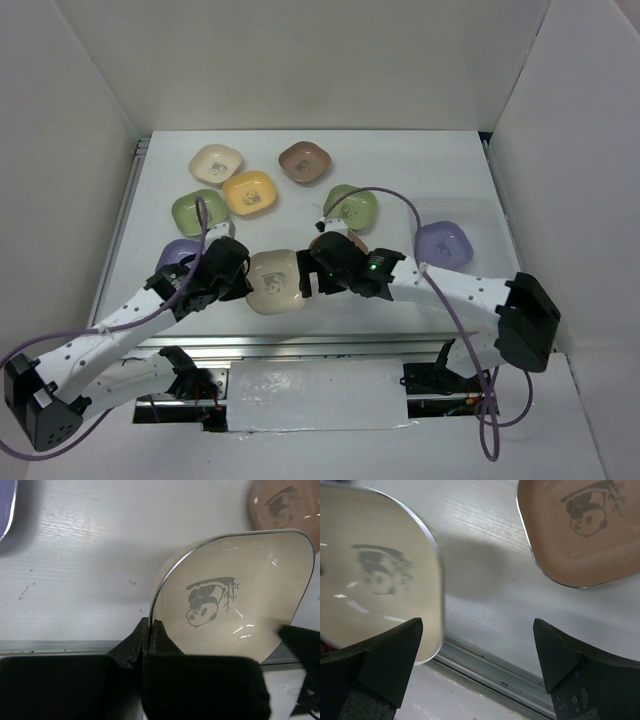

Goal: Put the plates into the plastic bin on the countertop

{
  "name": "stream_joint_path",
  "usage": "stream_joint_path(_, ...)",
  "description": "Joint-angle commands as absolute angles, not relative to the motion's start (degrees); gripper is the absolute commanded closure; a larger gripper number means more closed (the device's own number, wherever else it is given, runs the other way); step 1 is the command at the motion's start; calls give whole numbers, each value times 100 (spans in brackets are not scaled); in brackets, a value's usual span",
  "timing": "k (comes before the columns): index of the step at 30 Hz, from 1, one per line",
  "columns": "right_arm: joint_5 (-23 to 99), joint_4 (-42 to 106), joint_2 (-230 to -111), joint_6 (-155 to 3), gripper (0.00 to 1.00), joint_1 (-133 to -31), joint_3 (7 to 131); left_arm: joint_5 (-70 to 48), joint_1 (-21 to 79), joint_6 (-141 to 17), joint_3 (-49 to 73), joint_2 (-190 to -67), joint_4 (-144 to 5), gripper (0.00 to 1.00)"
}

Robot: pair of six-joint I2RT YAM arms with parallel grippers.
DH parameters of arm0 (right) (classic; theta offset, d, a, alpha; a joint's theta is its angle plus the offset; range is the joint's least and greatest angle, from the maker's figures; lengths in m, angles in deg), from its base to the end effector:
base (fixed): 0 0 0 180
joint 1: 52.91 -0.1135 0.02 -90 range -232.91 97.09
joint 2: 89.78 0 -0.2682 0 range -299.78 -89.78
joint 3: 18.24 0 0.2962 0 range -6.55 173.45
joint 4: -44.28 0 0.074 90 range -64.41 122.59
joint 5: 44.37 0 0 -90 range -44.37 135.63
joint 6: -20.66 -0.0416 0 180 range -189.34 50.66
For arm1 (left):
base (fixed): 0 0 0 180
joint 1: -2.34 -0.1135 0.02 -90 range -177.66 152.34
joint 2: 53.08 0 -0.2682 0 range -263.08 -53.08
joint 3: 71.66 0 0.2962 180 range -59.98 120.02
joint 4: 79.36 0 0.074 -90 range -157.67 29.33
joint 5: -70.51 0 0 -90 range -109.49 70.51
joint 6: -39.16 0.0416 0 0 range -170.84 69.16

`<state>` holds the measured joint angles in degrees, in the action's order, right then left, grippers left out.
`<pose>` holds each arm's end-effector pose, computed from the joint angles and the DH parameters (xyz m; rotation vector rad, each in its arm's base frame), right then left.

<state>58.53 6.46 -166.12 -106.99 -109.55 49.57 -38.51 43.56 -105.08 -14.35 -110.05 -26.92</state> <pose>0.1885 0.2694 0.2473 -0.2906 2.4003 0.5234 0.1892 -0.1477 0.2507 -0.4158 2.4069 -0.3448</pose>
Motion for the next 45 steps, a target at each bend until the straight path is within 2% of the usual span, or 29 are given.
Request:
stream_joint_path(1,6022,956,-17114,-10607,1,-11170,5418,-3996,4400,-10463,-1024,-10556,-2259,100)
stream_joint_path(3,5969,1061,-17283,-10651,8,-11223,5523,-4049,4409,-10445,-839,-10519,-2075,100)
stream_joint_path(5,5855,1263,-17389,-10713,28,-11241,5480,-4032,4418,-10384,-673,-10511,-1995,100)
stream_joint_path(6,5820,1351,-17380,-10730,33,-11224,5436,-3980,4418,-10340,-637,-10511,-2012,100)
stream_joint_path(8,5732,1658,-17275,-10792,51,-11197,5279,-3743,4418,-10226,-601,-10458,-2108,100)
stream_joint_path(9,5688,1755,-17214,-10827,62,-11162,5208,-3681,4418,-10208,-601,-10441,-2222,100)
stream_joint_path(10,5679,1843,-17048,-10871,91,-11118,5155,-3628,4418,-10190,-593,-10414,-2267,98)
stream_joint_path(11,5705,1931,-16968,-10993,100,-11048,5015,-3567,4418,-10173,-592,-10414,-2319,93)
stream_joint_path(13,5871,1863,-16643,-11169,100,-10856,4857,-3644,4418,-10216,-488,-10484,-2294,52)
stream_joint_path(14,5977,1714,-16529,-11248,100,-10750,4804,-3906,4427,-10304,-417,-10519,-2163,13)
stream_joint_path(15,6082,1556,-16249,-11362,100,-10601,4760,-4057,4418,-10444,-338,-10572,-2075,1)
stream_joint_path(19,6688,372,-15159,-12038,100,-9398,4216,-4909,4418,-10849,-39,-10546,-1653,1)
stream_joint_path(20,6890,185,-14887,-12162,100,-8734,4101,-5180,4418,-10980,-30,-10520,-1626,1)
stream_joint_path(23,7023,-106,-13753,-12408,100,-7659,3618,-5184,4392,-10850,-117,-10616,-1958,1)
stream_joint_path(24,7146,-168,-13272,-12462,100,-6985,3521,-5087,4392,-10780,-179,-10790,-2064,1)
stream_joint_path(26,7138,-195,-12978,-12533,100,-6323,3283,-4946,4392,-10683,-179,-11072,-2379,1)
stream_joint_path(27,6912,-160,-12890,-12498,100,-5684,3213,-4807,4400,-10622,-162,-11395,-2451,1)
stream_joint_path(30,6297,-2,-13221,-12445,100,-4610,3116,-4568,4436,-10507,-92,-12037,-2917,1)
stream_joint_path(32,5927,288,-13459,-12392,100,-4308,3063,-4357,4444,-10463,-57,-12320,-3162,1)
stream_joint_path(40,5338,877,-14356,-12497,98,-4060,2808,-4163,4436,-10357,611,-13858,-3665,1)
stream_joint_path(43,5266,1018,-14524,-12532,90,-4157,2755,-4102,4409,-10340,927,-14403,-3735,1)
stream_joint_path(44,5162,1036,-14559,-12515,84,-4148,2755,-4015,4392,-10348,1050,-14630,-3761,1)
stream_joint_path(45,5117,984,-14542,-12515,40,-4157,2799,-3962,4383,-10357,1103,-14746,-3822,1)
